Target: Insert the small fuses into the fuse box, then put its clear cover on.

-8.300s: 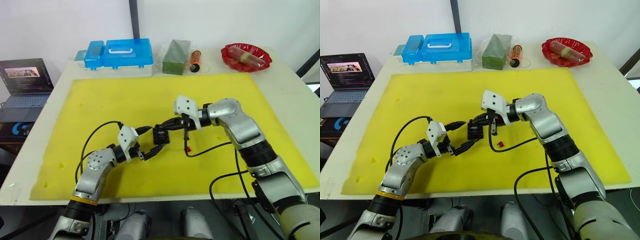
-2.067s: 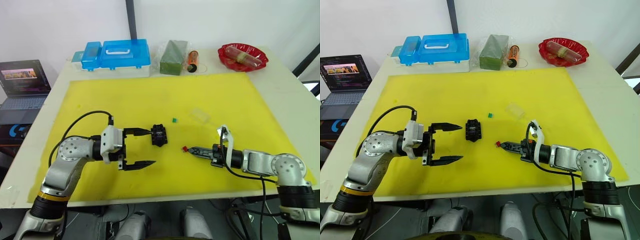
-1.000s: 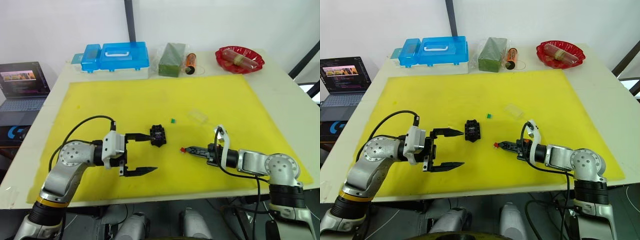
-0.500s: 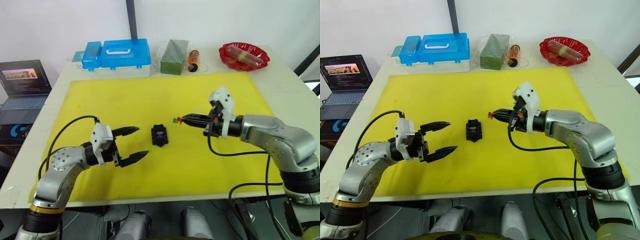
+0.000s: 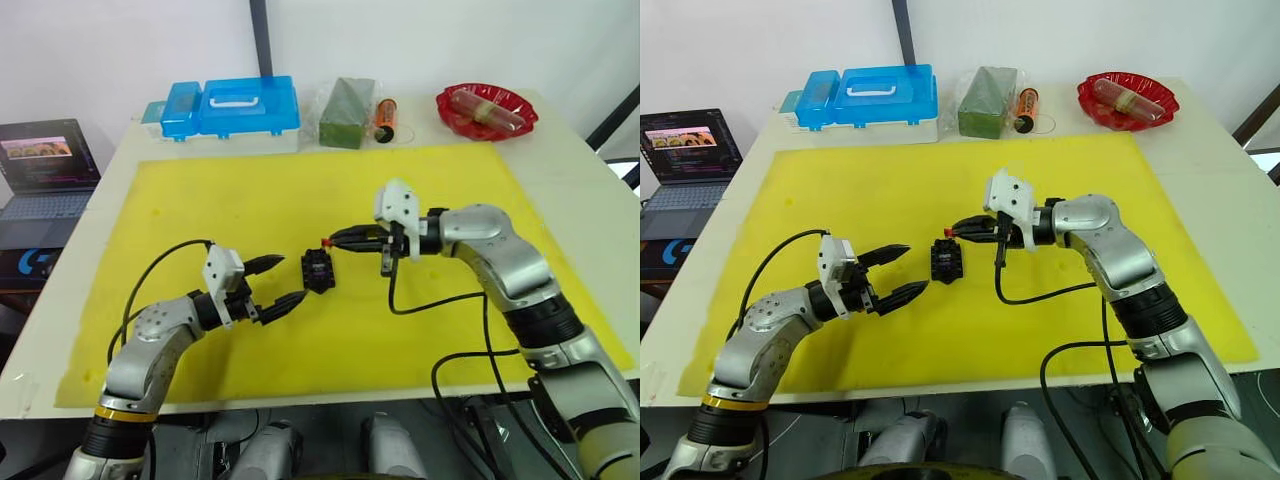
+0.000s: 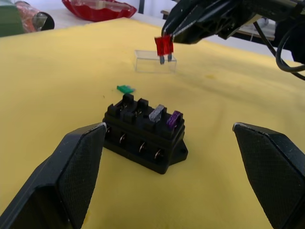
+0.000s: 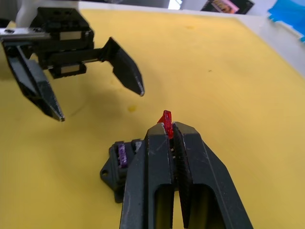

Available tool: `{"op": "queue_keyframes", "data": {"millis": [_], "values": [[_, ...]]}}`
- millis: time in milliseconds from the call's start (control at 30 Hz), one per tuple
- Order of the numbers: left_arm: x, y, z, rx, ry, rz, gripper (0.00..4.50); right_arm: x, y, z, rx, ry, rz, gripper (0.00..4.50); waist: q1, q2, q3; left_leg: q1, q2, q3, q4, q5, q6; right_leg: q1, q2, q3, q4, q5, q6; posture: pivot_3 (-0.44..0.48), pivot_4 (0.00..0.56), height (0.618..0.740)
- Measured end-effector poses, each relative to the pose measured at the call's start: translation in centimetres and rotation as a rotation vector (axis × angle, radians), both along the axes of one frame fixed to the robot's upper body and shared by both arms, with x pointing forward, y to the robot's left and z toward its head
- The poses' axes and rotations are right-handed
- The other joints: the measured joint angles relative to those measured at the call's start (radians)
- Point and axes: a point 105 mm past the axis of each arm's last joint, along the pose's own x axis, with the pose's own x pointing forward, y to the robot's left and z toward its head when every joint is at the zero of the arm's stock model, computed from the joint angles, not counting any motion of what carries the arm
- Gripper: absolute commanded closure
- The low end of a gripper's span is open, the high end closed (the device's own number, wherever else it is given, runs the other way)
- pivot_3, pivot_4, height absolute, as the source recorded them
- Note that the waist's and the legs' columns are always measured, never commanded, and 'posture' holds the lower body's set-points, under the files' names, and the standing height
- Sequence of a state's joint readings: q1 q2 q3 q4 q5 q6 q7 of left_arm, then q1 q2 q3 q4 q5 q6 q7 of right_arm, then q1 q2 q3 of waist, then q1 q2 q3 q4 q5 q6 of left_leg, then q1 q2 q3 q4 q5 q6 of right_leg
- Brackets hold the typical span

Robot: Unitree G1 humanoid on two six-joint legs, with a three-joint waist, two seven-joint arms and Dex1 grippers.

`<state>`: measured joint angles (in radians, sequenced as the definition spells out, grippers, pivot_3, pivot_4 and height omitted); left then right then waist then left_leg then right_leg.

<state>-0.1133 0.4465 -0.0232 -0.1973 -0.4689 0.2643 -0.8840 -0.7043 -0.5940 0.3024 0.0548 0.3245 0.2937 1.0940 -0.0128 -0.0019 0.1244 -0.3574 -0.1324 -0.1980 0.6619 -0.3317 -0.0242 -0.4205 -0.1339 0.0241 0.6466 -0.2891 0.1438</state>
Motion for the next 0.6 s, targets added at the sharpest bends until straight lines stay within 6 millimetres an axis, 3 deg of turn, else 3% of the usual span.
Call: {"op": "queue_keyframes", "data": {"millis": [167, 600], "values": [[0.4, 0.0, -0.3, -0.004, 0.005, 0.028, 0.0, 0.9, 1.1, -0.1, -0.001, -0.029, 0.039, 4.49, 0.0, 0.0, 0.0, 0.0, 0.0, 0.0, 0.0, 0.0, 0.0, 0.0, 0.0, 0.0, 0.0, 0.0, 0.0, 0.0, 0.15, 0.74], [0.8, -0.4, -0.3, 0.031, -0.011, 0.011, 0.0, 1.8, 1.2, -1.4, -0.033, -0.032, 0.05, 4.49, -0.002, 0.0, 0.0, 0.0, 0.0, 0.0, 0.0, 0.0, 0.0, -0.001, 0.0, 0.0, 0.001, 0.0, 0.0, 0.0, 0.15, 0.74]]}}
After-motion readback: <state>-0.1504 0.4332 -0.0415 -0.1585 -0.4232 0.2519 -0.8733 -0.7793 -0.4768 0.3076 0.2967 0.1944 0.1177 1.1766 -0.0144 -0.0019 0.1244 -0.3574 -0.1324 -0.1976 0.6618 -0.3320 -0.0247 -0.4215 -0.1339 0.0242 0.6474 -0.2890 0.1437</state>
